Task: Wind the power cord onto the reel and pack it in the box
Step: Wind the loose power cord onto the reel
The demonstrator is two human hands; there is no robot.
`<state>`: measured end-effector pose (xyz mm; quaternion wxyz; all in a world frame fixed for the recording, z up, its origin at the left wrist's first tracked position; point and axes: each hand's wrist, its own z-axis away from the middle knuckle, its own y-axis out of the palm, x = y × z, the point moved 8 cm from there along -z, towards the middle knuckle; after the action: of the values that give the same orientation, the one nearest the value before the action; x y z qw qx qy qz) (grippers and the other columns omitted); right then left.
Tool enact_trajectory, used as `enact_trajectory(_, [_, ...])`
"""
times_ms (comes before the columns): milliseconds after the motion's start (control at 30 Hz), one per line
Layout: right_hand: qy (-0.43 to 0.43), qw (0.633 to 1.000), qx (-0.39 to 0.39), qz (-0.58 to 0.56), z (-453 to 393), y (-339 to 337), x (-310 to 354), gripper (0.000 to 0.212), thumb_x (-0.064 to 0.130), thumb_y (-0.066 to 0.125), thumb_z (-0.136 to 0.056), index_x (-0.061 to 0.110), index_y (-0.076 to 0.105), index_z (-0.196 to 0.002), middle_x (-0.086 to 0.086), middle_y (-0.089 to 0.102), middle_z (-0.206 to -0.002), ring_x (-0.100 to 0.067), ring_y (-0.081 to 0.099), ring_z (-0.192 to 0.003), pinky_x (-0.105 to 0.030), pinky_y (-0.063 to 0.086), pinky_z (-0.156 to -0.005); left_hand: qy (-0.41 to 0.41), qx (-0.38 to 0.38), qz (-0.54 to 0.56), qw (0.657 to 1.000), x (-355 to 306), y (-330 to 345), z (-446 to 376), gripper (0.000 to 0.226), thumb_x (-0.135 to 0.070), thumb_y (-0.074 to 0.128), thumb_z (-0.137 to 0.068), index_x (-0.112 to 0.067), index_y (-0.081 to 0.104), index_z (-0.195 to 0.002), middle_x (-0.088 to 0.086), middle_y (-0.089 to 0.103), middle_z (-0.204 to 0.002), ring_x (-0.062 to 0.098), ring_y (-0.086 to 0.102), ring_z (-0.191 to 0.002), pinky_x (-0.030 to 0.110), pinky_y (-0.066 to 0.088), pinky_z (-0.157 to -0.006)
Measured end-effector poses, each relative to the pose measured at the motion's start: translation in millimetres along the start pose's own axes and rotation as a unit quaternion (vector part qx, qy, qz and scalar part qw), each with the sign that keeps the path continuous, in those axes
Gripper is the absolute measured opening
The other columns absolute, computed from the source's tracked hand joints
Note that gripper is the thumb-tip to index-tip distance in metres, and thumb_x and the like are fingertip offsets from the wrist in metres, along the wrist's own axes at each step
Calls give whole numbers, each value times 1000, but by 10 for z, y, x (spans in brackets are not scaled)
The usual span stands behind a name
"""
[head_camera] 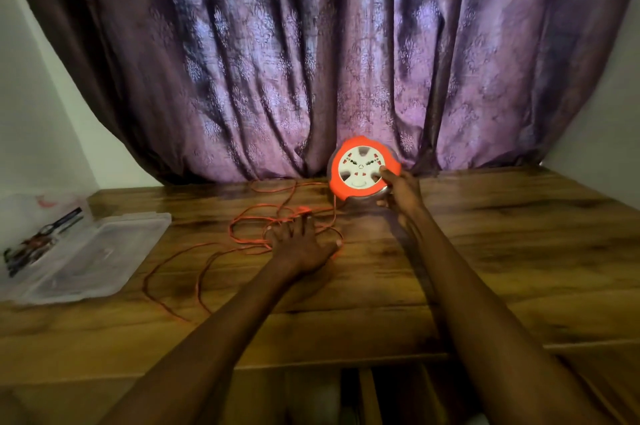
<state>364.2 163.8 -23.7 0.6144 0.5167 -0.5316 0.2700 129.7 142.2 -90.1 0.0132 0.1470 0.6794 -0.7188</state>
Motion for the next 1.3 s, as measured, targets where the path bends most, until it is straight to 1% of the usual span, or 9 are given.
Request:
enact_trajectory(267, [12, 999, -4, -46, -28, 280, -210, 34, 19, 73, -87, 5, 66, -117, -20, 73, -108, -29, 67, -81, -36, 53, -57, -36, -45, -44, 997, 626, -175, -437, 67, -64, 15, -98, -33, 18, -157, -4, 8, -168, 36, 11, -153, 62, 2, -119])
enact_trajectory(567, [14, 998, 24, -52, -149, 519, -504, 44, 22, 72, -90, 5, 57, -128, -13, 73, -112, -12, 66, -66, -24, 52, -40, -37, -61, -7, 997, 1195, -384, -785, 59, -54, 21, -104, -27, 26, -157, -5, 19, -166, 30, 19, -152, 54, 13, -120])
enact_trajectory(667, [1, 998, 22, -55, -216, 497, -575, 45, 19, 73, -89, 4, 56, -128, -17, 69, -121, -18, 66, -74, -25, 53, -40, 49, -124, 70, 989, 1186, -553, -824, 49, -43, 37, -103, -13, 54, -139, 14, 54, -143, 33, 49, -134, 45, 36, -111])
enact_trajectory(767, [-10, 998, 16, -67, -262, 467, -560, 46, 19, 73, -88, 4, 56, -128, -15, 69, -121, -17, 67, -73, -24, 53, -41, 93, -282, 221, 929, 1221, -848, -638, 24, -21, 51, -103, -5, 69, -106, 18, 71, -100, 34, 67, -95, 45, 51, -86])
enact_trajectory(867, [-18, 994, 21, -105, -262, 474, -507, 44, 21, 72, -90, 8, 56, -129, -11, 73, -116, -16, 70, -74, -24, 54, -43, 111, -378, 270, 879, 1069, -1076, -362, 25, -22, 51, -103, -14, 71, -89, 6, 72, -84, 27, 67, -83, 39, 52, -77])
enact_trajectory(967, [-14, 991, 23, -132, -246, 498, -479, 44, 20, 71, -90, 9, 57, -130, -10, 73, -115, -14, 71, -71, -25, 54, -46, 146, -252, 401, 868, 476, -940, -299, 38, -47, 56, -97, -25, 71, -71, -5, 67, -59, 9, 63, -53, 20, 45, -51])
enact_trajectory(1100, [-39, 986, 8, -160, -203, 447, -374, 42, 22, 71, -90, 9, 58, -128, -14, 72, -116, -15, 70, -70, -26, 54, -47, 50, -47, 549, 833, -206, -457, -509, 82, -87, 54, -73, -8, 73, -84, 19, 70, -63, 27, 59, -42, 27, 45, -42])
enact_trajectory(1200, [-51, 982, 9, -181, -193, 373, -310, 34, 25, 71, -91, 15, 62, -122, -9, 75, -111, -16, 71, -71, -26, 54, -47, 18, -37, 639, 768, -379, -305, -639, 65, -77, 53, -83, -18, 73, -103, 11, 75, -88, 21, 66, -61, 30, 53, -55])
enact_trajectory(1300, [-29, 985, 14, -169, -219, 322, -336, 32, 25, 71, -90, 18, 62, -119, -7, 76, -108, -16, 71, -67, -26, 55, -47, 37, -85, 765, 637, -420, -401, -736, 26, -40, 60, -97, -20, 67, -111, 8, 70, -113, 16, 63, -78, 27, 53, -65])
